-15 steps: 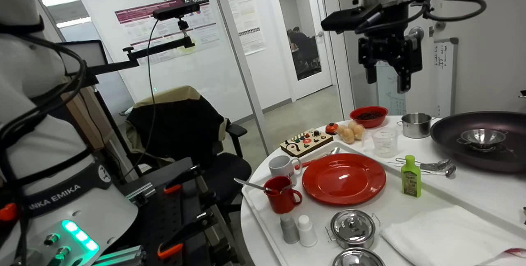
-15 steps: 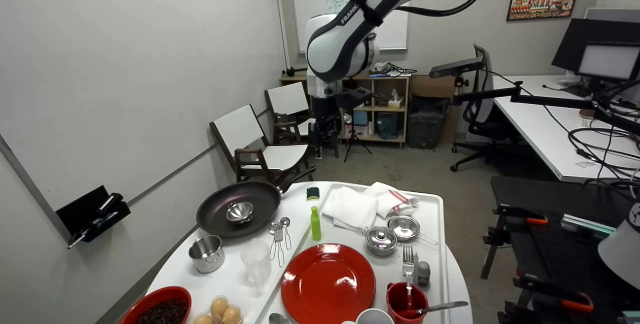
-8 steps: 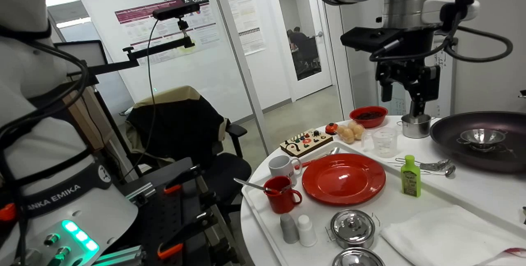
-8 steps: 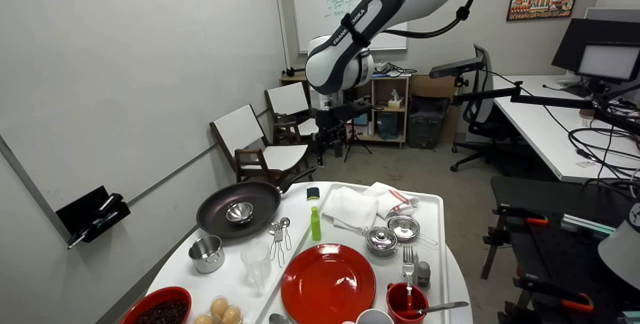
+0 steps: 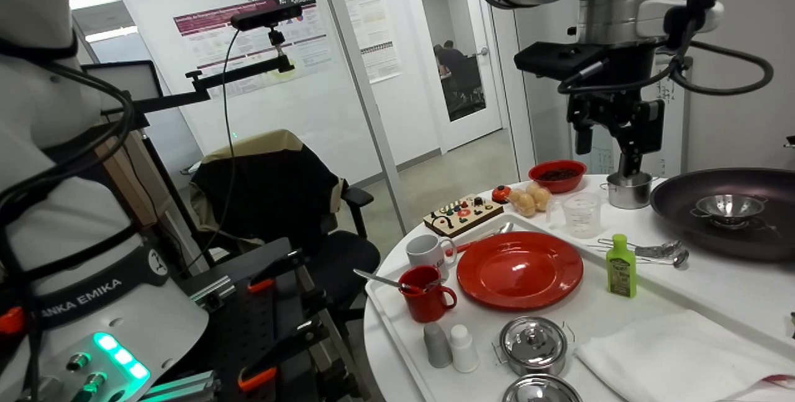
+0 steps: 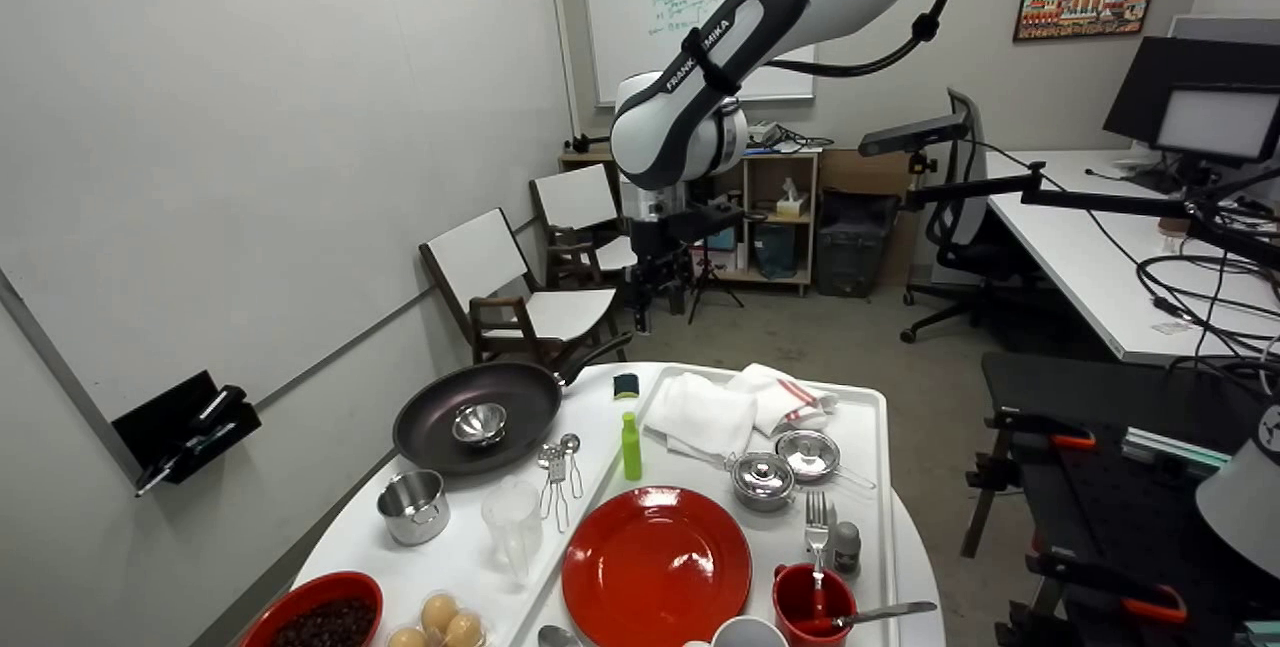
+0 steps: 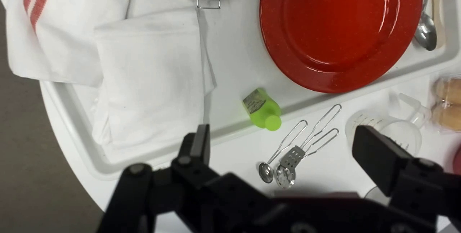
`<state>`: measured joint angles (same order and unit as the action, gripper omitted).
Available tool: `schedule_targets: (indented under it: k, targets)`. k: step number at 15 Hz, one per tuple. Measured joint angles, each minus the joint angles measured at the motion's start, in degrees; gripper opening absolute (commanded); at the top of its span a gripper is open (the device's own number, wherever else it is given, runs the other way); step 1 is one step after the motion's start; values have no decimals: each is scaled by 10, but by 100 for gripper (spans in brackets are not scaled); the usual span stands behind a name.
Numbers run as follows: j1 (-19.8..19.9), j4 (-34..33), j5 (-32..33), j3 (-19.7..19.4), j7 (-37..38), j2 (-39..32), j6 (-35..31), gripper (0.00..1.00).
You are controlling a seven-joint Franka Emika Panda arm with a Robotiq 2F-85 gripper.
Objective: Pick up the cloth and clean the plate
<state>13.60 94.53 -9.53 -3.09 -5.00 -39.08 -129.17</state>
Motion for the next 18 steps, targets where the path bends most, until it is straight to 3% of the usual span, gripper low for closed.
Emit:
schedule_targets:
  k: [11, 18]
  targets:
    - [3, -1, 1, -8, 0, -9, -8, 100]
    - [34, -51, 3, -27, -1, -77, -23, 100]
